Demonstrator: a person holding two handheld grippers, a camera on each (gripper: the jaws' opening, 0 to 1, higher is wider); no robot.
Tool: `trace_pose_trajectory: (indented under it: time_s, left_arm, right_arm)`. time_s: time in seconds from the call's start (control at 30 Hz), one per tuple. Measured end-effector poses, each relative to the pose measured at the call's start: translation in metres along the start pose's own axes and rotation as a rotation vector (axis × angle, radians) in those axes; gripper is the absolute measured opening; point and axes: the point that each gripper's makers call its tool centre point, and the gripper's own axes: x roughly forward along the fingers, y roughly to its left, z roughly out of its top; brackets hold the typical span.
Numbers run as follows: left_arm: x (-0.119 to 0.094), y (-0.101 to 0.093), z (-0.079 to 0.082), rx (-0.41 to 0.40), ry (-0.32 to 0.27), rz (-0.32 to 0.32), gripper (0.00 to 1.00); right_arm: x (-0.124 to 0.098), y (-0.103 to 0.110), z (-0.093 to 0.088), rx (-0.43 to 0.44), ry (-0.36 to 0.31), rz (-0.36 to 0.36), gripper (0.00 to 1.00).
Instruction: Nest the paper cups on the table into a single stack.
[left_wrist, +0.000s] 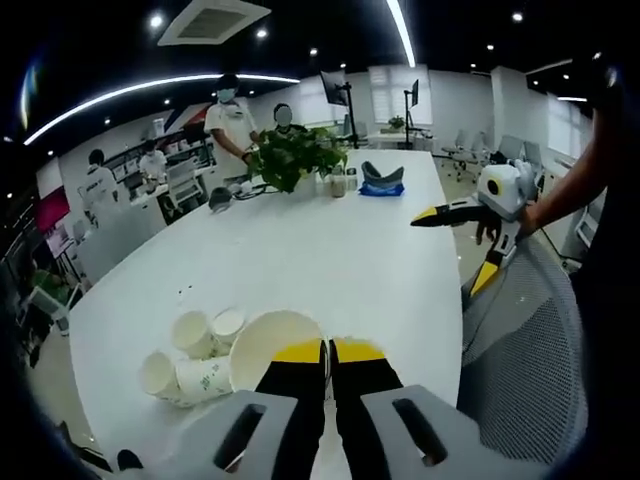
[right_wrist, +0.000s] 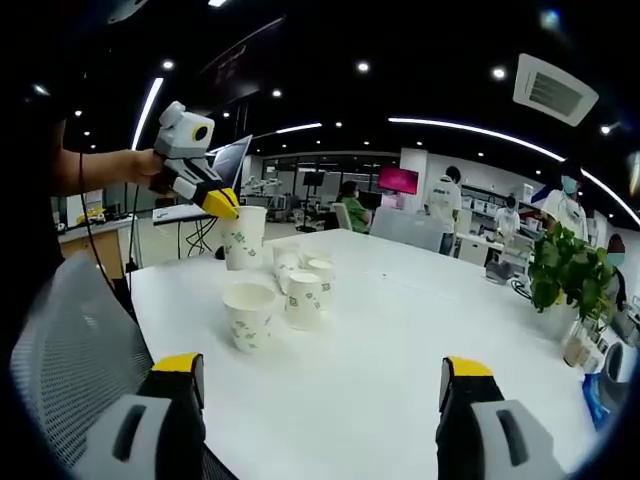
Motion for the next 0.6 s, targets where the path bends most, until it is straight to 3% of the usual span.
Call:
trace_pose_trajectory:
  time_s: [0.27, 0.6]
  left_arm:
    - [0.012, -0.016, 0.001, 0.033, 0.008, -0.035, 0.00]
    - [0.033, -0.028, -0.009, 0.055, 0.049, -0.063, 0.00]
  right_arm:
    - [0.000, 0.000, 0.000, -0.002, 0.000, -0.004, 1.00]
    - [0.001, -0.001, -0.001, -0.002, 0.003, -0.006, 0.99]
